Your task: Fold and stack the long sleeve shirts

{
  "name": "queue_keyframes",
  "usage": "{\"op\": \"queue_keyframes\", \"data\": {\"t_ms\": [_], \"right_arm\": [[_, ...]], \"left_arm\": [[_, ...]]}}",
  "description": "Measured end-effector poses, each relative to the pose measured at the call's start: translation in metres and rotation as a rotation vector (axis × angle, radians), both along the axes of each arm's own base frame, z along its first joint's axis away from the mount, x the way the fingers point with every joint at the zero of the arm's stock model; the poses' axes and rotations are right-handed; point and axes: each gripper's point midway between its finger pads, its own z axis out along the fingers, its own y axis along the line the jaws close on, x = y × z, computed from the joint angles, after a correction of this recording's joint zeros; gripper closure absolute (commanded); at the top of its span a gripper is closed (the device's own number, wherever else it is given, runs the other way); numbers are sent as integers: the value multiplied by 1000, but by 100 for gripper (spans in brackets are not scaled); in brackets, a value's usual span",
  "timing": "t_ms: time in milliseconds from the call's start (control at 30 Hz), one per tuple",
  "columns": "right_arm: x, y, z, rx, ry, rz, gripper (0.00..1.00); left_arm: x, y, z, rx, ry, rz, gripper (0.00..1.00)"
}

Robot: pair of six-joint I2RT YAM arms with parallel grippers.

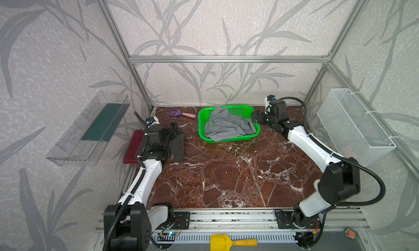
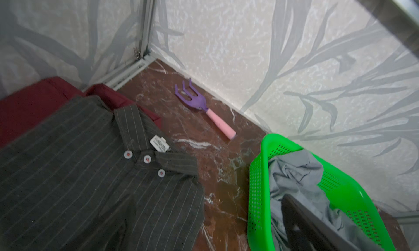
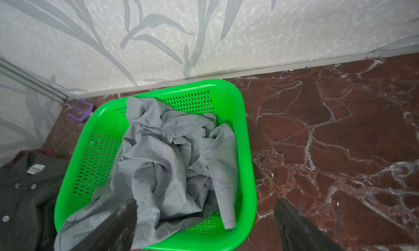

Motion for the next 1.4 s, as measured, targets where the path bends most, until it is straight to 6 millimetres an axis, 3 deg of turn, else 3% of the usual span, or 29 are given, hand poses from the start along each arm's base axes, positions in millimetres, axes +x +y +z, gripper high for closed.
{"op": "queue_keyframes", "data": {"t_ms": [167, 333, 433, 533, 633, 700, 767, 900, 1000, 1133, 1233, 1400], "right_arm": [[-13, 71, -34, -96, 104, 190, 1], [-19, 133, -79, -171, 217, 345, 0], [-15, 146, -107, -208, 288, 380, 0], [-17, 144, -132, -234, 355, 382, 6], [-20, 140, -141, -246, 393, 389, 22], [-22, 139, -143, -252, 409, 398, 37], [-22, 140, -146, -253, 419, 409, 59], [-24, 141, -148, -252, 434, 423, 82], [-26, 139, -143, -240, 437, 432, 99], [-30, 132, -117, -208, 409, 436, 100], [-38, 117, -78, -170, 350, 421, 100], [-60, 72, 20, -77, 156, 342, 100]], "left_arm": [[1, -26, -40, -13, 144, -70, 1], [0, -50, -50, -10, 200, -131, 1], [4, -64, -50, -6, 211, -164, 1], [5, -75, -55, -1, 230, -190, 1], [4, -88, -68, 8, 269, -218, 1], [6, -97, -76, 16, 296, -239, 1], [7, -106, -84, 26, 321, -257, 1], [13, -121, -97, 42, 357, -282, 1], [21, -130, -104, 52, 375, -294, 1], [32, -142, -117, 62, 408, -312, 3], [40, -150, -124, 66, 433, -324, 8], [57, -166, -129, 66, 440, -352, 18]]}}
